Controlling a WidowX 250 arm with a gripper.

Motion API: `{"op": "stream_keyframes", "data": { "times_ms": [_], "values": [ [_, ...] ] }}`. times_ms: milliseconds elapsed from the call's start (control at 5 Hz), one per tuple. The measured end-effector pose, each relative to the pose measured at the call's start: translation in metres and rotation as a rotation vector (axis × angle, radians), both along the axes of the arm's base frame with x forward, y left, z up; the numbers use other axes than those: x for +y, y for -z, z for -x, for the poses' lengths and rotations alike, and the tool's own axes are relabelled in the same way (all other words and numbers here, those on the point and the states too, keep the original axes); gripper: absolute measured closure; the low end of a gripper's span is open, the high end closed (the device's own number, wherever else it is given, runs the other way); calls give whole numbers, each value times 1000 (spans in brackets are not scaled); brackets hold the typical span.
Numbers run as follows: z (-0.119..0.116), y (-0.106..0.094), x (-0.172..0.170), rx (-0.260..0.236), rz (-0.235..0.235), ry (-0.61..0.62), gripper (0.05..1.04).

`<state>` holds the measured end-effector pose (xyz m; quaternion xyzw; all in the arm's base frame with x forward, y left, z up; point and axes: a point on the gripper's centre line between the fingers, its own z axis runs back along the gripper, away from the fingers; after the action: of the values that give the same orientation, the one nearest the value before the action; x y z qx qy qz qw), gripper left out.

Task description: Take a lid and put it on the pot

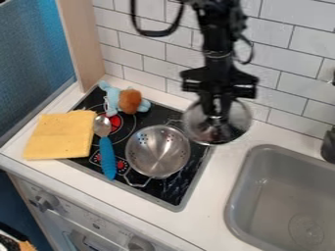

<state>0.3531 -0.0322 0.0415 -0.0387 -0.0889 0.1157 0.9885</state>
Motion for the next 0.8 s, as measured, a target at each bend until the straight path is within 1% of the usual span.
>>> {"op": "stream_keyframes", "data": {
  "times_ms": [200, 400, 600, 800],
  "values": [
    [24, 4, 24, 44, -27, -97, 807],
    [44, 14, 34, 96, -43, -162, 807],
    [48, 21, 39, 132, -67, -179, 807],
    [52, 36, 43, 170, -93, -201, 807]
  ]
}}
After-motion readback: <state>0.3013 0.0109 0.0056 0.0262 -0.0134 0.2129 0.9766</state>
